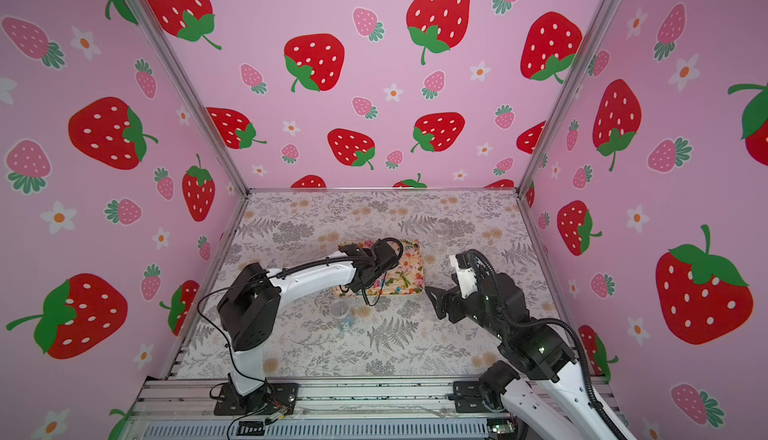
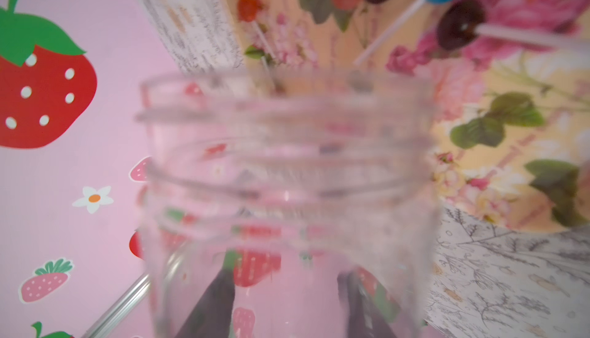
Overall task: Pour the candies out of the jar
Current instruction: 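Pour the candies out of the jar onto the tray, then place the jar at the center of the board.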
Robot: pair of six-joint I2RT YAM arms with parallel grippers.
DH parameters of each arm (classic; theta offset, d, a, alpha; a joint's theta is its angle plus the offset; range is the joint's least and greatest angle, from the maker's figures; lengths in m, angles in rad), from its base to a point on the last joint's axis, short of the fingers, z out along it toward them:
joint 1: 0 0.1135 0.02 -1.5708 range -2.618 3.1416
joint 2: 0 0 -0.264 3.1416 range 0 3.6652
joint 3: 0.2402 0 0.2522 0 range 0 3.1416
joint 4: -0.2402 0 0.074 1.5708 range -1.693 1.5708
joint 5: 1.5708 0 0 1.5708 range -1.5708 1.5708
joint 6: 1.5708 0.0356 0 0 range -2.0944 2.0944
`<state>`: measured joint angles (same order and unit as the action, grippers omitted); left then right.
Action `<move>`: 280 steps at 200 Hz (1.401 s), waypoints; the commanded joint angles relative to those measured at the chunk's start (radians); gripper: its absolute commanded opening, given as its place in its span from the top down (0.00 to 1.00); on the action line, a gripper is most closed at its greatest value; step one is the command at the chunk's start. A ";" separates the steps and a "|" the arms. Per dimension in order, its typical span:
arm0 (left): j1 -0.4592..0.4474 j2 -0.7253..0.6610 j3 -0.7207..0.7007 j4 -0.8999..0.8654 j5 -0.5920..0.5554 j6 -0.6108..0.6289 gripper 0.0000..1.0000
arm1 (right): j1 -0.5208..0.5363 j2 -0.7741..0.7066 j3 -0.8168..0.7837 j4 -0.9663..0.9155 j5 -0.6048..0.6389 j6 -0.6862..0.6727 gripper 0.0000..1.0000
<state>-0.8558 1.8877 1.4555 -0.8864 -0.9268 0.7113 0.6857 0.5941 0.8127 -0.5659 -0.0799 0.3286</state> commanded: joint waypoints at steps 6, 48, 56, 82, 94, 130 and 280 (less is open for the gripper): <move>-0.008 -0.094 0.044 -0.128 0.091 -0.170 0.55 | -0.080 0.105 0.131 -0.020 -0.150 -0.030 0.18; -0.007 -0.264 0.016 -0.090 0.303 -0.321 0.55 | -0.258 0.302 0.319 -0.015 -0.468 -0.015 0.20; -0.007 -0.301 0.000 -0.059 0.352 -0.332 0.55 | -0.281 0.343 0.346 -0.009 -0.509 -0.007 0.20; -0.005 -0.417 -0.043 0.041 0.533 -0.362 0.55 | -0.296 0.471 0.434 -0.011 -0.628 -0.013 0.22; 0.000 -0.465 -0.064 0.086 0.627 -0.376 0.56 | -0.296 0.543 0.484 -0.031 -0.704 -0.016 0.25; 0.025 -0.589 -0.139 0.217 0.883 -0.410 0.56 | -0.264 0.699 0.590 -0.048 -0.848 -0.009 0.29; 0.177 -0.682 -0.260 0.408 1.338 -0.407 0.56 | -0.090 0.886 0.733 -0.126 -0.907 -0.029 0.55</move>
<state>-0.6956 1.2182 1.2148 -0.5327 0.3439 0.3092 0.5701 1.4643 1.5040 -0.6415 -0.9710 0.3386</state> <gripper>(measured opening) 0.551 0.458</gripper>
